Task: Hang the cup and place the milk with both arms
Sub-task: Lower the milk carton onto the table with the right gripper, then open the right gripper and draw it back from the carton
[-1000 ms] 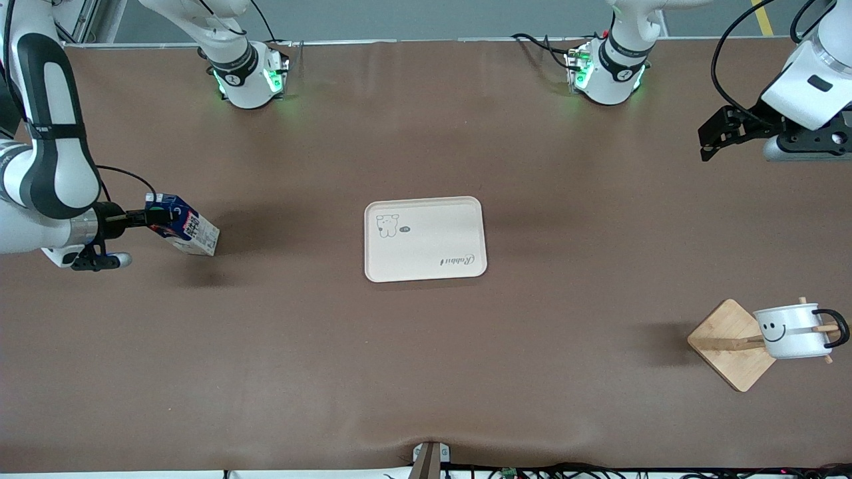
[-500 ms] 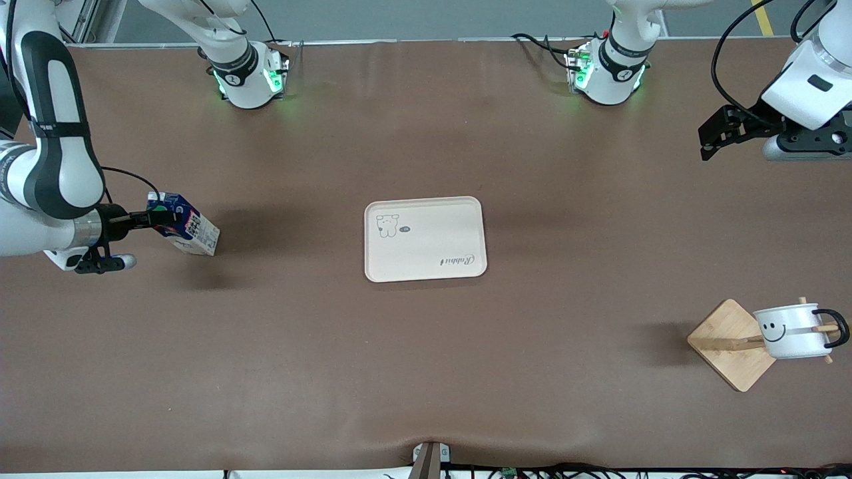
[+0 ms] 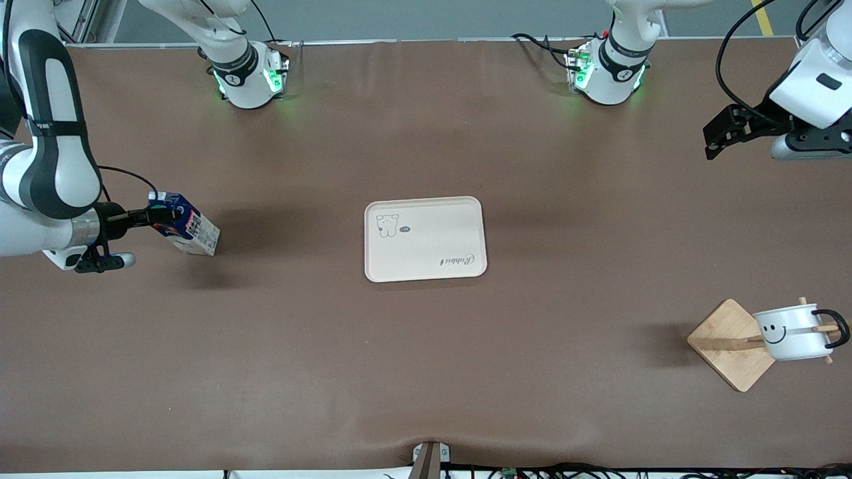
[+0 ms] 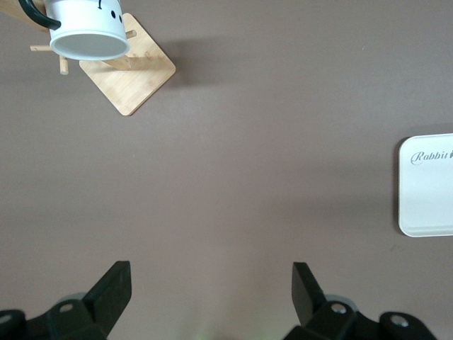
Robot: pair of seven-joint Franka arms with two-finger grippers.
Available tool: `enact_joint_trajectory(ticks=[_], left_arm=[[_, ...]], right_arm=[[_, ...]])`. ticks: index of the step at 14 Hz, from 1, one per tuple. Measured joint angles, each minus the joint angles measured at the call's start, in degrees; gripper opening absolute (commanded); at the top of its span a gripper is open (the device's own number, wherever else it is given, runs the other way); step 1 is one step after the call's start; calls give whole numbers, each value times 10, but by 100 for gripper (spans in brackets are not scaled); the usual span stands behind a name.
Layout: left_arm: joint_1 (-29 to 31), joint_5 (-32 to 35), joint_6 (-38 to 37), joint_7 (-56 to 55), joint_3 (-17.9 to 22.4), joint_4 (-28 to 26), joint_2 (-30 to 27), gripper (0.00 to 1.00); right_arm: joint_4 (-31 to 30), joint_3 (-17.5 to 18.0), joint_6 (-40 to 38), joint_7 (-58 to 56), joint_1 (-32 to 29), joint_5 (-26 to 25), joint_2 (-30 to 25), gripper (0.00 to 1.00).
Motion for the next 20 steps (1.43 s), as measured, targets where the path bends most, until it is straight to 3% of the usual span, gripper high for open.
enact_joint_trajectory(ticks=[4, 9, 13, 16, 20], left_arm=[[0, 0, -4, 0, 0, 1, -7, 100], [1, -1, -4, 0, 1, 1, -8, 100], [2, -2, -4, 0, 2, 1, -8, 100], [6, -2, -4, 0, 3, 1, -8, 100], [7, -2, -4, 0, 3, 2, -9, 100]], right_arm=[[10, 0, 3, -18, 1, -1, 0, 100], [108, 1, 6, -124, 22, -95, 15, 100], [170, 1, 16, -134, 38, -111, 29, 100], [228, 3, 73, -134, 40, -111, 29, 100], [284, 51, 120, -134, 42, -111, 22, 100]])
